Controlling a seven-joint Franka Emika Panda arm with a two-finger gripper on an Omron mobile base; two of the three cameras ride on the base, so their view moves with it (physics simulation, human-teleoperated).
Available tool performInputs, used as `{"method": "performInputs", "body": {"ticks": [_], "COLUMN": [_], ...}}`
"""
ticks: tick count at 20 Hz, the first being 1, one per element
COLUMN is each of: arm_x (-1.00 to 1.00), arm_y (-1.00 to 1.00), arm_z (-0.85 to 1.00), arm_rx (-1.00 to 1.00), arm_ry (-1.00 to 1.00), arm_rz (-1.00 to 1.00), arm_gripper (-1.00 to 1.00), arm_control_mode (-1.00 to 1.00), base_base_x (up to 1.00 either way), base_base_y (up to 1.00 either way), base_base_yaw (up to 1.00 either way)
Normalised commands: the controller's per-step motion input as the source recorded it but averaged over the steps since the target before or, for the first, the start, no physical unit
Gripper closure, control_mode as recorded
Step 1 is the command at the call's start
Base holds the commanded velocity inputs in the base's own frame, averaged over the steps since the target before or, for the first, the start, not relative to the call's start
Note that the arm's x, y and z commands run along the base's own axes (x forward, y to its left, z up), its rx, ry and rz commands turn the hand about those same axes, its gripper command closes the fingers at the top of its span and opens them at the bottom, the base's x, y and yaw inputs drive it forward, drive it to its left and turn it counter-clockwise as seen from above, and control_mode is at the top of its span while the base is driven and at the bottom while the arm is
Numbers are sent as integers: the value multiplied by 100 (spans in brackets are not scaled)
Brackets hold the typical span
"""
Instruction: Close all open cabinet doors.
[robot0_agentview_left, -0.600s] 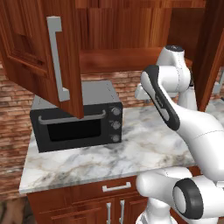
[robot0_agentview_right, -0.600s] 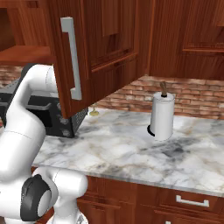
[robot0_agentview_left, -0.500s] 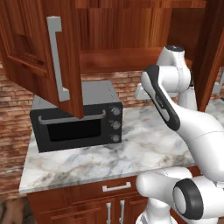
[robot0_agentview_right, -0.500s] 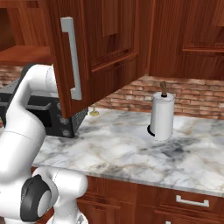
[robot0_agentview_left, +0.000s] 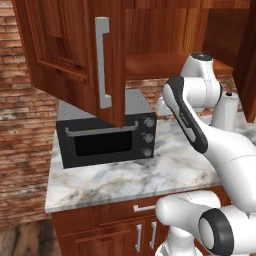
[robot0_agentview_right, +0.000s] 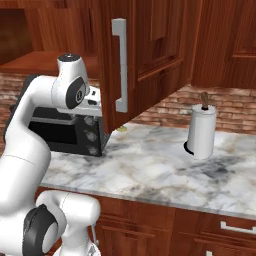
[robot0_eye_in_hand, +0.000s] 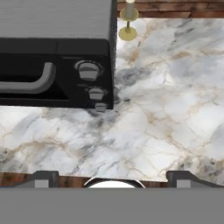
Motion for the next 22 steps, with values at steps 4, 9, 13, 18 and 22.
{"method": "performInputs", "body": {"ticks": [4,9,13,18,22], "arm_x": [0,0,0,0,0], "arm_y": [0,0,0,0,0], "arm_z": [0,0,0,0,0], "arm_rx": [0,0,0,0,0], "arm_ry": [0,0,0,0,0], "arm_rz": [0,0,0,0,0], "arm_gripper": [-100,-100,-100,-100,-100], "arm_control_mode": [100,100,100,100,100], "base_base_x": [10,21,32,33,31], "base_base_y": [40,0,0,0,0], "base_base_yaw": [-1,0,0,0,0]}}
